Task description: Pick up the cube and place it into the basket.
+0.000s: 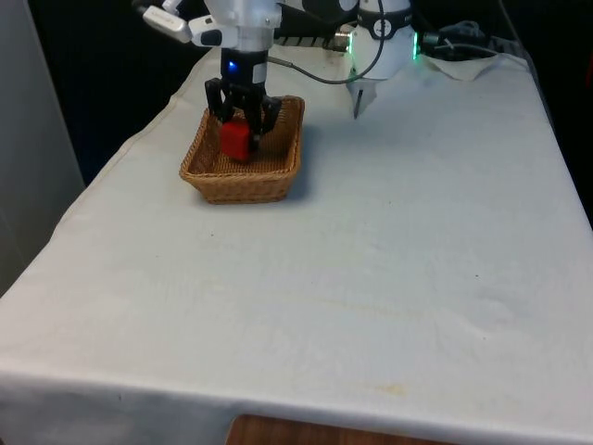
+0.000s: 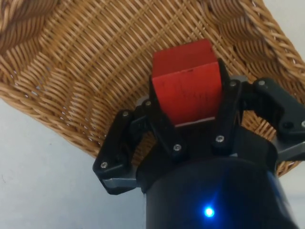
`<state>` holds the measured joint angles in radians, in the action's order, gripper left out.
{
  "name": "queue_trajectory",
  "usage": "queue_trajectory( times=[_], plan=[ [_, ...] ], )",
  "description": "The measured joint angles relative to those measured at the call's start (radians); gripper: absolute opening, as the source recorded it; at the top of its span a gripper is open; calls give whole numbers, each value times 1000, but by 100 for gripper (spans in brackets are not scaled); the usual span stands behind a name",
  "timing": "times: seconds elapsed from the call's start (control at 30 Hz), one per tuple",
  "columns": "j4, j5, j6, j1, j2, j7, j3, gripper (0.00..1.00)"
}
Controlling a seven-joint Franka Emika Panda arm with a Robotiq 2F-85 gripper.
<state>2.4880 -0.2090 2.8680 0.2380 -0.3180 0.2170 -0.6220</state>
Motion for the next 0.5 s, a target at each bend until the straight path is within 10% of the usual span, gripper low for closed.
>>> queue_trajectory(
  times=[0.5],
  plan=[
    [-1, -36, 2, 0, -22, 16, 10, 2]
  ],
)
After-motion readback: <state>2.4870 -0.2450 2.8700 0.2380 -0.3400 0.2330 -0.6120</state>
